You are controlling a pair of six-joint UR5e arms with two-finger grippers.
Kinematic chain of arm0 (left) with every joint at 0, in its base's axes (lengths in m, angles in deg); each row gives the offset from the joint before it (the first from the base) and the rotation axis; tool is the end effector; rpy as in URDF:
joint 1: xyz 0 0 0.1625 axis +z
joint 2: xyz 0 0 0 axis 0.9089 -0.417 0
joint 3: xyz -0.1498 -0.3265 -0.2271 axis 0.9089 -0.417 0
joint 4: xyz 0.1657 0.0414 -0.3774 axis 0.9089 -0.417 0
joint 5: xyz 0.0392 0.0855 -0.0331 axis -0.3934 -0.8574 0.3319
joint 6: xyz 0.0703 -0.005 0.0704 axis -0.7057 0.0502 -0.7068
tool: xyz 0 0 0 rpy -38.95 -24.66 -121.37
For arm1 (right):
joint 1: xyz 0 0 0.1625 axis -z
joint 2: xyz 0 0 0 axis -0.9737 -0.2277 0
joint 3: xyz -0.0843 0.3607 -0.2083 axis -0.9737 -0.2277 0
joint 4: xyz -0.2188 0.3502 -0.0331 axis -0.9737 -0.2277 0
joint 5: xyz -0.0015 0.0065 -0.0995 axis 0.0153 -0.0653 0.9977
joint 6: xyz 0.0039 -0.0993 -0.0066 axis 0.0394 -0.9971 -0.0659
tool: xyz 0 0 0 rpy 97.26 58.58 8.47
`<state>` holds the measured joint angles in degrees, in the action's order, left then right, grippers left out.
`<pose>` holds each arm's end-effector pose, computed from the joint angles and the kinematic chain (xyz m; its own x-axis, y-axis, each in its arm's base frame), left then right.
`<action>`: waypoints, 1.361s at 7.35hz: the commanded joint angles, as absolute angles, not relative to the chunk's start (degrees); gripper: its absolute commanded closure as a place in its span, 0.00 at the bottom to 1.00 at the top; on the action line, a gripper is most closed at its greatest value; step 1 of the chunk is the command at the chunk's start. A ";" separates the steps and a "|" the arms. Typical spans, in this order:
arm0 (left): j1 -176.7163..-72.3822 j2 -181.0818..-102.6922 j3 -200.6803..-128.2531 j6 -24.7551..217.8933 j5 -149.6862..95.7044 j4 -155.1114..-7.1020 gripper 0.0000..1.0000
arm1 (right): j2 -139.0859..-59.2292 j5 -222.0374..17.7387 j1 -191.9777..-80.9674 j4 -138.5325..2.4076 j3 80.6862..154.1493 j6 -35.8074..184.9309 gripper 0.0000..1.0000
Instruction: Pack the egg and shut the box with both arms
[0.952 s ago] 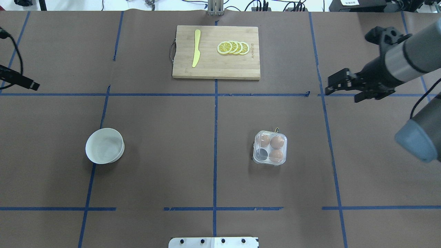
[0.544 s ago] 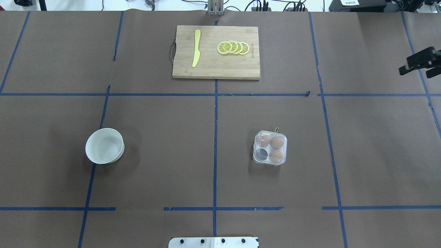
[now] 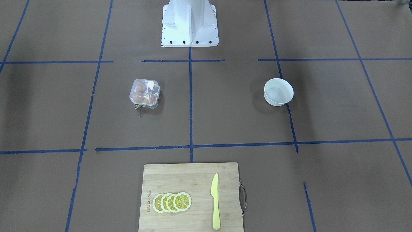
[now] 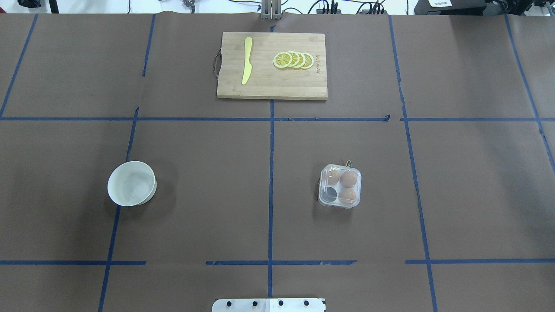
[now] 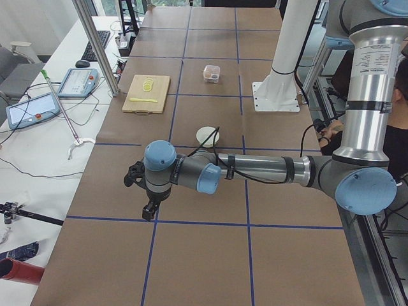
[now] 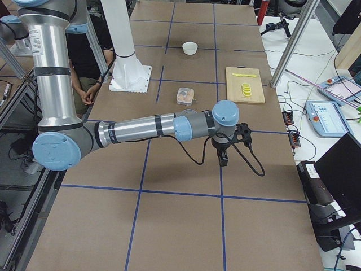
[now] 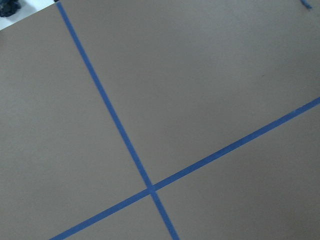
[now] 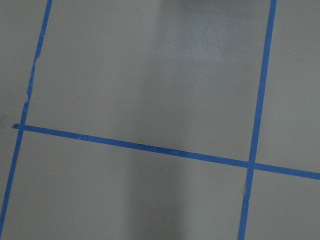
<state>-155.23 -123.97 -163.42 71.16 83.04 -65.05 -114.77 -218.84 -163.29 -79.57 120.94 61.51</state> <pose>-0.0661 -0.5174 0.6289 0.7346 0.3165 -0.6002 -0.1406 0.9364 0.3217 0.0243 -0.5330 0.5519 0.6374 -0.1491 0.7560 0.0220 0.9842 0.1755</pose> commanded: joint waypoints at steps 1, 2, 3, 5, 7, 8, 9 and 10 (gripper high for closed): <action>-155.53 -123.17 -164.80 71.56 83.05 -54.63 0.00 | -114.95 -217.83 -163.59 -82.36 120.23 59.64 0.00; -155.53 -123.00 -167.60 71.64 83.14 -47.17 0.00 | -115.13 -217.82 -163.42 -82.37 119.88 59.56 0.00; -155.62 -121.26 -170.06 72.51 83.22 -43.35 0.00 | -115.31 -217.91 -163.50 -82.37 119.96 59.47 0.00; -155.70 -119.40 -170.96 72.17 83.40 -44.80 0.00 | -115.92 -218.26 -162.98 -82.37 120.22 59.47 0.00; -157.64 -115.62 -171.76 72.52 87.58 -48.73 0.00 | -115.92 -218.52 -160.51 -82.46 119.78 59.47 0.00; -157.64 -115.61 -172.11 72.52 88.84 -49.63 0.00 | -116.01 -218.17 -160.51 -82.46 119.61 59.47 0.00; -157.46 -117.61 -171.85 72.52 88.76 -49.73 0.00 | -116.01 -217.82 -160.51 -82.46 119.52 59.47 0.00; -157.46 -120.94 -171.76 72.96 88.67 -49.82 0.00 | -115.92 -217.64 -160.51 -82.37 118.65 59.47 0.00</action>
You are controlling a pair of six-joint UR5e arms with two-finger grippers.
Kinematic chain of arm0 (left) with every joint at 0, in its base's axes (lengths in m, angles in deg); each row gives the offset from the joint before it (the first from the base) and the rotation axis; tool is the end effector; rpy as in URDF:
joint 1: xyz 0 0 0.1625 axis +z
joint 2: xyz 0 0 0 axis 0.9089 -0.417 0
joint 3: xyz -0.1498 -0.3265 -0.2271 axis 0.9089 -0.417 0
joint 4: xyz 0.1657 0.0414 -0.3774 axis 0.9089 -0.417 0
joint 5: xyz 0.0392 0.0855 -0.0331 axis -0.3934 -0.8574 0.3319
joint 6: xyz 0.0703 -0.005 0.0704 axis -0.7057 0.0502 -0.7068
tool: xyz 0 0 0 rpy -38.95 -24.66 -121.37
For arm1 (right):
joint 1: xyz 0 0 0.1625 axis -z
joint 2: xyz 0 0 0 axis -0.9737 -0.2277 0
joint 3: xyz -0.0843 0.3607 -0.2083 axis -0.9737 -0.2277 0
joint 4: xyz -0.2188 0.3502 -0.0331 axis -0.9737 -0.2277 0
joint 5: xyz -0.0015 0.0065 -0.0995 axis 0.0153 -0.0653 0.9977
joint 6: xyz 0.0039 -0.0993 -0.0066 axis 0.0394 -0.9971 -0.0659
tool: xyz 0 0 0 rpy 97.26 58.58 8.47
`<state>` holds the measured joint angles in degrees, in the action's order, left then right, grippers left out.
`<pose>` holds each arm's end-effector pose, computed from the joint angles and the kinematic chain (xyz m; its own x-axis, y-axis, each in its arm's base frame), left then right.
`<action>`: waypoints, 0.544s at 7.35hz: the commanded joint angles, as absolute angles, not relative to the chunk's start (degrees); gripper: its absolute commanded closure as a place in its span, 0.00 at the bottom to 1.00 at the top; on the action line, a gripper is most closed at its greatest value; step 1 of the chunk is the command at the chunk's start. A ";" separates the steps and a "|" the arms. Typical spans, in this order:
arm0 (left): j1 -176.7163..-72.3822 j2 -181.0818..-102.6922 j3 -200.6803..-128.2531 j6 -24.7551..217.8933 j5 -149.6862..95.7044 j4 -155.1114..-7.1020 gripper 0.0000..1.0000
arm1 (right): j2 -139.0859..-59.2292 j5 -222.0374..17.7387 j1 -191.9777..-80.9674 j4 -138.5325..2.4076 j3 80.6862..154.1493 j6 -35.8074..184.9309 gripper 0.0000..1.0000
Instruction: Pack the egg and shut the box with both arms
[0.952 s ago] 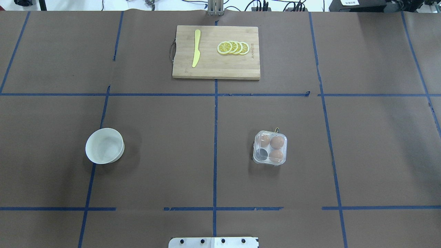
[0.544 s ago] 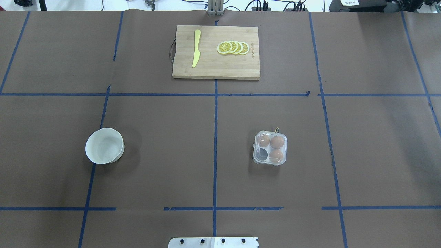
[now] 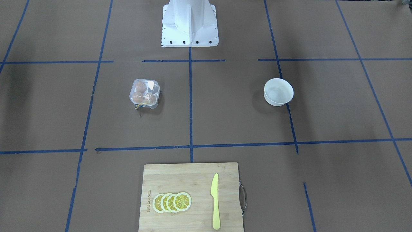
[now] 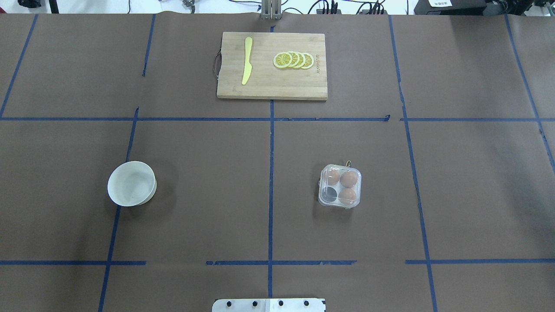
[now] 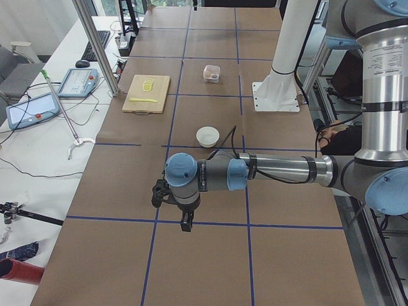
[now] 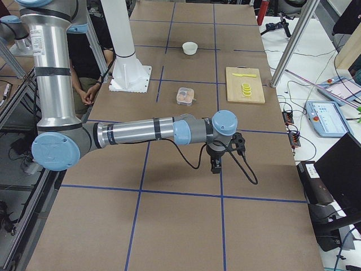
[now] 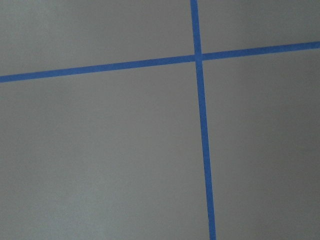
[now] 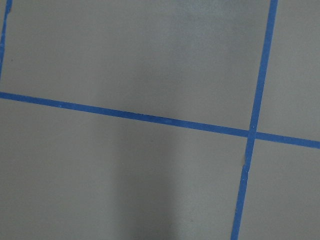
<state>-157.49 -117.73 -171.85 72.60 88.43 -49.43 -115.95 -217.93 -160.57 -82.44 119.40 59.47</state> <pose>-0.0774 -0.4527 0.6310 0.6785 0.1150 -0.7255 -0.0726 0.9933 0.0896 0.0011 -0.5237 0.5828 0.6469 -0.1408 0.7494 0.0924 0.9900 0.1063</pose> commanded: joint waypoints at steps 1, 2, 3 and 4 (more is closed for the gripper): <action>-156.94 -123.06 -171.32 80.18 88.24 -49.73 0.00 | -116.27 -217.29 -160.51 -82.37 118.64 59.47 0.00; -156.67 -123.00 -171.15 81.56 88.23 -50.25 0.00 | -116.27 -217.12 -160.43 -82.37 118.55 59.47 0.00; -156.67 -122.65 -170.62 80.70 88.15 -51.56 0.00 | -116.53 -216.85 -160.43 -82.28 118.38 59.47 0.00; -156.58 -121.43 -169.49 77.30 88.15 -55.75 0.00 | -116.80 -216.85 -160.43 -82.11 118.38 59.38 0.00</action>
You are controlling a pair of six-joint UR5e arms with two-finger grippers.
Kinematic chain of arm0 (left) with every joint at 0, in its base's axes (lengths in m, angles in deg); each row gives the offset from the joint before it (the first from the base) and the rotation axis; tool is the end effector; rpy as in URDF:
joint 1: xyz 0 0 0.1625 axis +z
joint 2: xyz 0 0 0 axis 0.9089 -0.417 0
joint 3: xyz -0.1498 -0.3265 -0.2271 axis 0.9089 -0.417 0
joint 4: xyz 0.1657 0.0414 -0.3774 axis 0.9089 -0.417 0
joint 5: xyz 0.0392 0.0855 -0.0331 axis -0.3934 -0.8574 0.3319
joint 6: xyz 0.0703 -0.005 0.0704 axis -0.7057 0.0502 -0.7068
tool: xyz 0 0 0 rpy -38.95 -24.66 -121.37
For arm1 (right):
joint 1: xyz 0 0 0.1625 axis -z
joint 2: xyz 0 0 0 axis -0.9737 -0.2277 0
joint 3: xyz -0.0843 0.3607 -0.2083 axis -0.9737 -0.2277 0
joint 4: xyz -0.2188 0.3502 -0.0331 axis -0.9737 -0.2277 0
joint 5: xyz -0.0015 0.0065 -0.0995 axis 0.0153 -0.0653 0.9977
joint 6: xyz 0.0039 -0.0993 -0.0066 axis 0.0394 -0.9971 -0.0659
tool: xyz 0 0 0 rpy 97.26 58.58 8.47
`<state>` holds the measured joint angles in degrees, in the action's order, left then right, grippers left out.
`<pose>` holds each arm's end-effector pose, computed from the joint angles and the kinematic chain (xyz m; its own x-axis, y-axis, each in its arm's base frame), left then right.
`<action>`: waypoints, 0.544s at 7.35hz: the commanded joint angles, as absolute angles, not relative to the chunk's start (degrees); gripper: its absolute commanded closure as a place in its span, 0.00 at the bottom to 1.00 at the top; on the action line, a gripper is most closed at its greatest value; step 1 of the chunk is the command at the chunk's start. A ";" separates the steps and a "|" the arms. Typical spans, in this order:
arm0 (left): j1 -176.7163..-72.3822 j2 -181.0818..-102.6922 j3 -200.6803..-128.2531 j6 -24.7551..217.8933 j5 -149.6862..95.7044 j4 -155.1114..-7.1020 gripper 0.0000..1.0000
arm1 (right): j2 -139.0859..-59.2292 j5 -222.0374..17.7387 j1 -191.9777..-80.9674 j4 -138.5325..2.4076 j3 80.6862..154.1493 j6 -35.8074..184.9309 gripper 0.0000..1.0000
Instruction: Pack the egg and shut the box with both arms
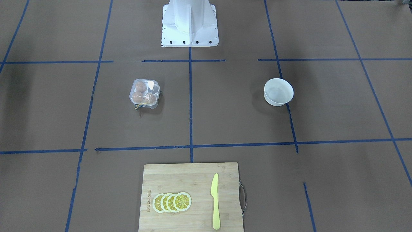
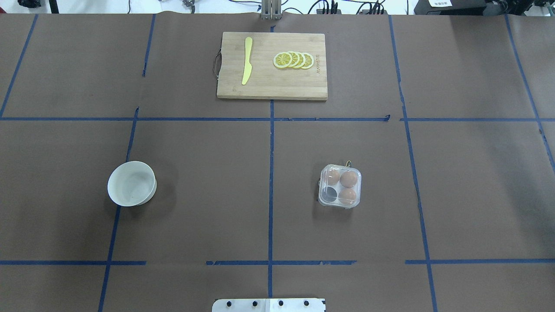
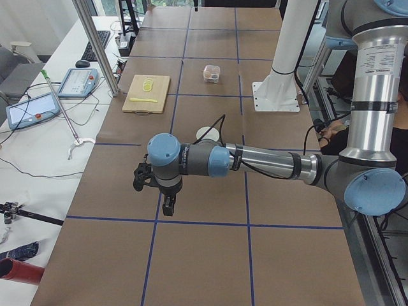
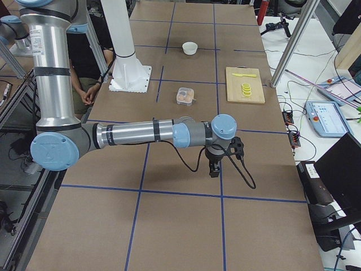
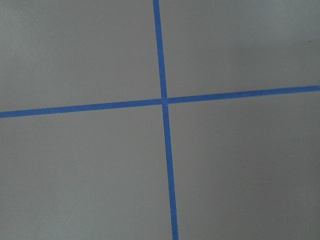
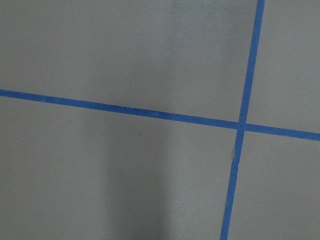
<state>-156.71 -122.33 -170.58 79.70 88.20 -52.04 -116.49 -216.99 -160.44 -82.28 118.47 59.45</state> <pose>-0.0725 -0.4924 0.5994 0.6870 0.0759 -0.7227 -0.0020 0.9947 0.1026 0.0014 -0.5201 0.5966 0.6608 -0.1258 0.7400 0.0948 0.9919 0.0840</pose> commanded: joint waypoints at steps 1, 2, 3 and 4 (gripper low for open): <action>-156.67 -120.20 -170.26 76.22 88.06 -58.23 0.00 | -117.24 -216.94 -160.43 -81.85 118.46 59.38 0.00; -156.67 -120.44 -169.05 76.21 88.14 -58.43 0.00 | -117.33 -216.85 -160.43 -81.76 118.38 59.38 0.00; -156.67 -120.97 -168.43 76.21 88.15 -58.26 0.00 | -117.24 -216.85 -160.43 -81.76 118.38 59.47 0.00; -156.67 -120.89 -168.33 76.74 88.23 -58.34 0.00 | -117.24 -216.94 -160.43 -81.67 118.46 59.47 0.00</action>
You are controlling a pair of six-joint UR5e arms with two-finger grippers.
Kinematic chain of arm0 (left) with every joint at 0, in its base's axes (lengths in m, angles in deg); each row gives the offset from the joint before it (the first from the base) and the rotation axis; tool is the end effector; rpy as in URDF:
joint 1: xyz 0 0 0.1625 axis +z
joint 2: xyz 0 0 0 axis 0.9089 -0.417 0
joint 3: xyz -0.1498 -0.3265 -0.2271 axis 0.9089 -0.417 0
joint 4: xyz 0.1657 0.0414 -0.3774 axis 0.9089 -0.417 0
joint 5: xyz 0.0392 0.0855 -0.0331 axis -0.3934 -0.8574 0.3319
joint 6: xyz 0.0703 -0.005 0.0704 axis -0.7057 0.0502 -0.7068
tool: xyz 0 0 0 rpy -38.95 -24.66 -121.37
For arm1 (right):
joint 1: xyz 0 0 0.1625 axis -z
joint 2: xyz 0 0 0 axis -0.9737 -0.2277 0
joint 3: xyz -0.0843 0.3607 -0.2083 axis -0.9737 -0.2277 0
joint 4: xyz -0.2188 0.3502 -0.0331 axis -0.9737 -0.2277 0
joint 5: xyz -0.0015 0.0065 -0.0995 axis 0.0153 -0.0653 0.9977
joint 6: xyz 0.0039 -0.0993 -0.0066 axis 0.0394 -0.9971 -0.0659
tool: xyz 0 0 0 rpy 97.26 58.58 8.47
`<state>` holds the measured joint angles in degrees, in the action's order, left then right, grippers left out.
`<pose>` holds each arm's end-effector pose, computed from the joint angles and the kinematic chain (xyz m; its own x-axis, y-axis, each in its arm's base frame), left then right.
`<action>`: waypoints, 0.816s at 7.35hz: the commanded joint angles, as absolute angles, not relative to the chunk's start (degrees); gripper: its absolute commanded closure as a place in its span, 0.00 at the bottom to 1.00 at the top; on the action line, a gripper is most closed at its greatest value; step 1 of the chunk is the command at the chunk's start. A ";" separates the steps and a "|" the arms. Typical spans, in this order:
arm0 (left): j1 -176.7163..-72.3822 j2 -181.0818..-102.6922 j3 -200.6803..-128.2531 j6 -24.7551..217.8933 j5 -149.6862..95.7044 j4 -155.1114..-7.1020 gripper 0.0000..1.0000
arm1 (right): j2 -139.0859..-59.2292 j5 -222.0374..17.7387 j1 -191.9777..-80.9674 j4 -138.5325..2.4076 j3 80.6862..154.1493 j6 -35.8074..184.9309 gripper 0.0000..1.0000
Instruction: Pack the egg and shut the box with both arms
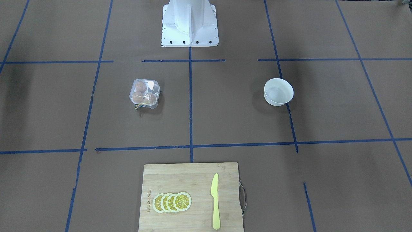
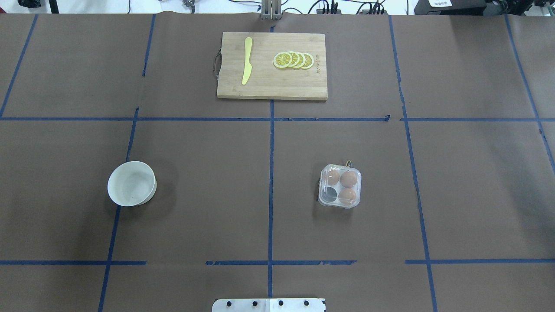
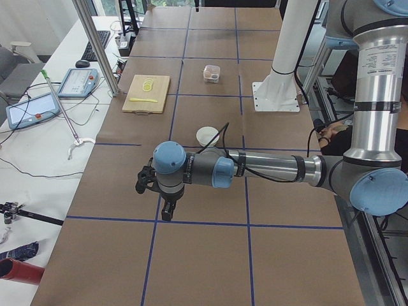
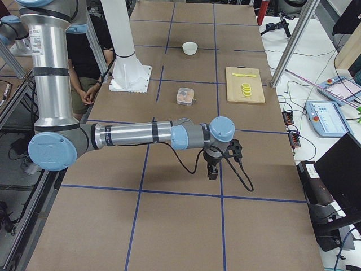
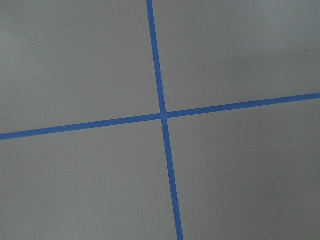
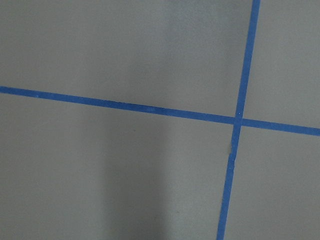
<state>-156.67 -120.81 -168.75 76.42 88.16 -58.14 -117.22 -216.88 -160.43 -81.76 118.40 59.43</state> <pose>-0.0720 -0.4862 0.6171 0.6870 0.1673 -0.7072 -0.0422 0.9807 0.1909 0.0020 -0.5151 0.6030 0.6626 -0.1227 0.7389 0.0952 0.9923 0.0794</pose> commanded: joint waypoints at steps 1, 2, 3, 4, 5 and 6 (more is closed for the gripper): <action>-156.67 -120.28 -169.03 76.83 88.06 -58.26 0.00 | -117.33 -217.03 -160.43 -81.58 118.47 59.47 0.00; -156.58 -120.27 -169.03 76.83 88.06 -58.26 0.00 | -117.33 -217.20 -160.43 -81.58 118.47 59.55 0.00; -156.58 -120.01 -169.30 76.48 88.23 -58.17 0.00 | -117.59 -217.38 -160.43 -81.49 118.55 59.55 0.00; -156.58 -118.79 -169.99 76.30 88.32 -58.08 0.00 | -117.68 -217.55 -160.43 -81.49 118.47 59.55 0.00; -156.50 -118.43 -170.44 76.21 88.41 -57.99 0.00 | -117.77 -217.64 -160.43 -81.49 118.47 59.55 0.00; -156.24 -117.29 -170.70 76.21 88.41 -57.99 0.00 | -117.77 -217.56 -160.43 -81.49 118.38 59.55 0.00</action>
<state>-156.46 -118.43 -170.26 76.28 88.36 -58.04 -117.71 -217.56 -160.43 -81.50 118.45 59.55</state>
